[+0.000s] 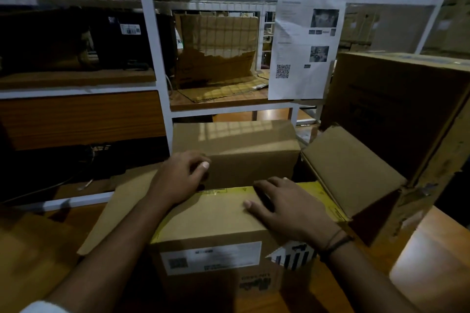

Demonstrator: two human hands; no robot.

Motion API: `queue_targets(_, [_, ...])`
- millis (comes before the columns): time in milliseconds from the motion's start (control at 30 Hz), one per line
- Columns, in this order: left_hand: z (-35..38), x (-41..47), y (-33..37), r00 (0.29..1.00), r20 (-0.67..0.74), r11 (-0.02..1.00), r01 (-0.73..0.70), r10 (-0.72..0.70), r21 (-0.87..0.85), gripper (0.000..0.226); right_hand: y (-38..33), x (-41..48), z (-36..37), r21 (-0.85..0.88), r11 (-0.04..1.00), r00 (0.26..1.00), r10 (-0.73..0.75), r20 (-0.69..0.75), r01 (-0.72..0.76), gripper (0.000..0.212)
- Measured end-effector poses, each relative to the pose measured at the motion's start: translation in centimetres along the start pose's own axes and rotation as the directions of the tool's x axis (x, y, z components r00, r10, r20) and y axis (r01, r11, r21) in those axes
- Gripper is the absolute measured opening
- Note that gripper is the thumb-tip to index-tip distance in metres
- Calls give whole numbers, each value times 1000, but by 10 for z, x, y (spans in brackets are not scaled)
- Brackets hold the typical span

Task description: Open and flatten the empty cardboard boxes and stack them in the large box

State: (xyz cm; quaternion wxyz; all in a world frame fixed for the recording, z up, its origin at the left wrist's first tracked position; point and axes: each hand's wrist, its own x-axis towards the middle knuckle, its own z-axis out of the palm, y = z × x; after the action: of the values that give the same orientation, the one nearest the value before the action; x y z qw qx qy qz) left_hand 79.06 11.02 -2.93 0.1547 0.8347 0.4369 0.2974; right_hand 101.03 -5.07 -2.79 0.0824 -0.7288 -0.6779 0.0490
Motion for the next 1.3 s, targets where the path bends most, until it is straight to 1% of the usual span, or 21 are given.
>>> queue_targets(67, [-1, -20, 13, 996, 87, 1000, -2, 0, 29, 22, -6, 9, 9, -34, 999, 996, 34, -79, -37, 72])
queue_targets(133, [2, -38, 22, 995, 102, 994, -24, 14, 103, 24, -4, 14, 15, -35, 998, 988, 40, -146, -46, 72])
queue_targets(233, [0, -44, 29, 994, -82, 988, -67, 79, 137, 22, 0, 18, 17, -38, 998, 940, -64, -336, 54, 64])
queue_targets(300, [-7, -41, 34, 941, -246, 960, -179, 231, 215, 19, -2, 22, 14, -61, 993, 831, -122, -543, 105, 59])
queue_targets(367, [-18, -38, 39, 831, -374, 901, -310, 412, 305, 15, -4, 27, 13, -85, 990, 683, -139, -718, 112, 61])
queue_targets(433, [-26, -40, 41, 714, -444, 837, -409, 542, 364, 11, -3, 27, 17, -155, 981, 518, -195, -833, 119, 66])
queue_targets(467, [-30, -43, 42, 677, -458, 816, -439, 576, 376, 11, -3, 25, 21, -191, 975, 450, -222, -865, 114, 67])
queue_targets(500, [-33, -49, 44, 671, -456, 810, -451, 585, 375, 14, -4, 21, 23, -211, 971, 409, -239, -881, 114, 67])
queue_targets(533, [-36, -55, 47, 700, -439, 825, -440, 563, 355, 19, -5, 15, 23, -220, 968, 385, -251, -888, 121, 65])
queue_targets(567, [-40, -63, 52, 759, -406, 857, -402, 509, 323, 27, -6, 7, 22, -225, 965, 372, -261, -891, 137, 59])
queue_targets(633, [-50, -83, 68, 899, -292, 926, -243, 327, 290, 47, -12, -15, 8, -199, 961, 386, -261, -885, 193, 38])
queue_targets(700, [-61, -102, 80, 992, -84, 965, -65, 89, 254, 60, -18, -40, -5, -118, 967, 483, -217, -849, 227, 30])
queue_targets(767, [-68, -117, 82, 985, 158, 983, 40, -68, 177, 54, -22, -61, -9, -50, 986, 641, -140, -754, 156, 30])
queue_targets(833, [-68, -123, 79, 936, 330, 985, 76, -124, 154, 39, -25, -70, -6, -32, 998, 772, -67, -632, 61, 26])
queue_targets(900, [-52, -123, 67, 907, 401, 968, 24, -126, 251, 55, -25, -68, 0, -24, 999, 895, 17, -445, -31, 41])
queue_targets(967, [-28, -115, 59, 909, 397, 948, -8, -125, 317, 66, -19, -62, 9, 13, 998, 975, 65, -214, -63, 69])
queue_targets(1033, [-5, -108, 47, 941, 321, 946, -1, -109, 325, 66, -11, -56, 19, 24, 999, 991, 37, -131, -34, 83])
queue_targets(1100, [13, -104, 35, 973, 216, 950, 4, -75, 314, 60, -3, -50, 27, 9, 1000, 987, 23, -161, -22, 82])
queue_targets(1167, [28, -103, 28, 995, 99, 953, -1, -30, 302, 46, 2, -44, 34, -8, 1000, 977, 20, -212, -22, 72])
queue_targets(1233, [37, -105, 26, 1000, -16, 955, -1, 6, 298, 36, 3, -37, 42, 2, 1000, 960, 24, -279, -24, 57])
queue_targets(1300, [44, -106, 23, 996, -90, 951, 9, 20, 309, 36, 4, -31, 49, 6, 1000, 937, 30, -349, -29, 51])
